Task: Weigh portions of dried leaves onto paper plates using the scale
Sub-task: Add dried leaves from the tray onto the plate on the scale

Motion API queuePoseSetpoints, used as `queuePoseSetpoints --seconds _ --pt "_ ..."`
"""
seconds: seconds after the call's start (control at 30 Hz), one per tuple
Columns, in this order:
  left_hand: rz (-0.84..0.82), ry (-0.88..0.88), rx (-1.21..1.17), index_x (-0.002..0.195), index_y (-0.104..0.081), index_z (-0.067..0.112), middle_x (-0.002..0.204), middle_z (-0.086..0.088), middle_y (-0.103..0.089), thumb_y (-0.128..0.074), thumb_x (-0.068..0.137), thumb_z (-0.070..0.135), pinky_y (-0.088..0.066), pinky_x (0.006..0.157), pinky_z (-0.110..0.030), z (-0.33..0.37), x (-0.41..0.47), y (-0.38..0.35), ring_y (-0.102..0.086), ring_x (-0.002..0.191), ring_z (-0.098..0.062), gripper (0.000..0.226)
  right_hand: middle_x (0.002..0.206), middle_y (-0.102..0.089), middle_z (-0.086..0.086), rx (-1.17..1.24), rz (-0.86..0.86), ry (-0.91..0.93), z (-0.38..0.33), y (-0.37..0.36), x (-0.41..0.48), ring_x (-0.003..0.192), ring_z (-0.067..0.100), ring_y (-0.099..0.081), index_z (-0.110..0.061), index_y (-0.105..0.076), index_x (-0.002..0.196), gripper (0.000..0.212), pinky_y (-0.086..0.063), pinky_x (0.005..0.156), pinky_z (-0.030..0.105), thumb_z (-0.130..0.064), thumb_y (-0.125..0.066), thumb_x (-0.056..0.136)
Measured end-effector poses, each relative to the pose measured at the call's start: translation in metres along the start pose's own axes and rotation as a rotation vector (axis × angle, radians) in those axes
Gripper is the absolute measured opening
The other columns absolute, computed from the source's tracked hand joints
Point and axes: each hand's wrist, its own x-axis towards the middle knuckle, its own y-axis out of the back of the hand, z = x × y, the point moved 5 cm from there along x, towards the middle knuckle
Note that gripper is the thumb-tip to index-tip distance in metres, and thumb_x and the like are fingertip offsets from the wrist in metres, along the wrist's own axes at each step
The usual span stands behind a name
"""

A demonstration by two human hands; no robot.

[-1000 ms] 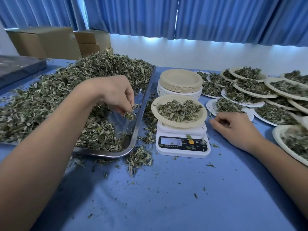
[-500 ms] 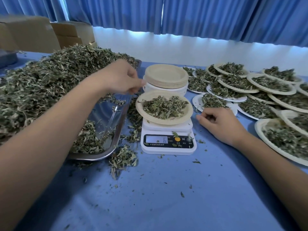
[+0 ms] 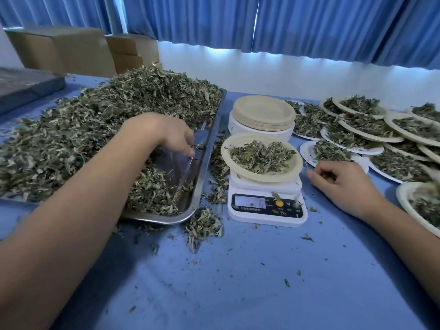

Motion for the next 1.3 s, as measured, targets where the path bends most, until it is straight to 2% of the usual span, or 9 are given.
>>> queuePoseSetpoints --seconds 0.1,0.2,0.33,0.43,0.57,0.8,0.93,1.2,1.3 --pt "0.096 0.088 0.022 0.153 -0.037 0.027 0.161 -0.004 -0.034 -0.059 0.096 0.054 -0.029 0.117 -0.059 -0.014 -0.003 0.003 -0.037 0.144 -0.033 0.067 0.048 -0.052 -0.003 -0.002 -0.014 0.012 -0.001 -0.001 0.001 0.043 0.011 -0.041 -0.035 -0.061 0.067 0.032 -0.035 0.049 0.017 -0.032 -0.065 0.098" --pt "0.037 0.135 0.069 0.152 -0.04 0.018 0.157 -0.006 -0.041 -0.064 0.094 0.049 -0.039 0.113 -0.049 -0.019 -0.006 -0.008 -0.045 0.139 -0.032 0.07 0.048 -0.053 -0.002 -0.021 -0.011 0.016 -0.001 0.0 0.001 0.044 0.012 -0.043 -0.035 -0.062 0.069 0.029 -0.036 0.049 0.016 -0.034 -0.065 0.098" --pt "0.047 0.148 0.007 0.127 -0.064 0.007 0.117 -0.007 -0.067 -0.078 0.087 0.022 -0.053 0.085 -0.039 -0.017 -0.006 -0.017 -0.063 0.097 -0.029 0.045 0.048 -0.054 -0.002 -0.029 -0.014 0.018 -0.005 0.001 -0.001 0.044 0.013 -0.045 -0.036 -0.061 0.069 0.029 -0.036 0.049 0.016 -0.035 -0.064 0.098" --pt "0.158 0.121 -0.108 0.125 -0.065 0.003 0.12 -0.011 -0.067 -0.08 0.083 0.009 -0.055 0.083 -0.04 -0.006 -0.005 -0.014 -0.061 0.092 -0.028 0.046 0.049 -0.054 -0.002 -0.031 -0.012 0.015 -0.005 0.002 -0.002 0.047 0.018 -0.048 -0.036 -0.062 0.069 0.029 -0.037 0.049 0.014 -0.034 -0.064 0.098" --pt "0.308 0.096 -0.239 0.114 -0.07 0.007 0.107 -0.007 -0.069 -0.075 0.085 0.003 -0.044 0.057 -0.025 0.001 -0.005 -0.008 -0.059 0.072 -0.015 0.03 0.049 -0.053 -0.003 -0.037 -0.008 0.007 -0.004 0.001 -0.001 0.048 0.017 -0.049 -0.03 -0.061 0.065 0.034 -0.037 0.049 0.015 -0.033 -0.065 0.098" --pt "0.539 -0.064 -0.45 0.123 -0.067 0.017 0.123 -0.003 -0.066 -0.065 0.094 0.024 -0.049 0.093 -0.034 0.021 -0.011 0.008 -0.063 0.107 -0.024 0.03 0.053 -0.055 -0.004 -0.047 0.03 -0.043 -0.006 0.001 -0.001 0.051 0.013 -0.049 -0.023 -0.059 0.061 0.04 -0.037 0.051 0.016 -0.031 -0.062 0.1" --pt "0.572 -0.124 -0.599 0.092 -0.075 0.016 0.09 0.003 -0.072 -0.065 0.095 0.035 -0.051 0.079 -0.031 0.049 -0.013 0.006 -0.065 0.084 -0.013 0.022 0.063 -0.067 -0.004 0.242 0.103 -0.151 -0.01 -0.002 0.0 0.044 0.008 -0.051 -0.021 -0.069 0.078 0.032 -0.041 0.048 0.013 -0.034 -0.057 0.105" --pt "0.499 -0.16 -0.497 0.097 -0.072 0.019 0.08 0.005 -0.066 -0.069 0.091 0.036 -0.056 0.078 -0.039 0.082 -0.011 -0.004 -0.064 0.079 -0.017 0.018 0.065 -0.068 0.008 0.68 0.085 -0.366 -0.014 -0.015 0.0 0.046 0.018 -0.054 -0.012 -0.073 0.101 0.018 -0.041 0.04 0.025 -0.027 -0.063 0.102" --pt "0.501 -0.203 -0.673 0.099 -0.073 0.016 0.061 0.01 -0.061 -0.073 0.09 0.029 -0.046 0.059 -0.027 0.093 -0.011 0.0 -0.056 0.056 -0.006 0.015 0.06 -0.062 0.007 0.766 0.132 -0.461 -0.011 -0.012 0.0 0.045 0.018 -0.057 -0.003 -0.069 0.106 0.019 -0.042 0.04 0.026 -0.021 -0.066 0.1"
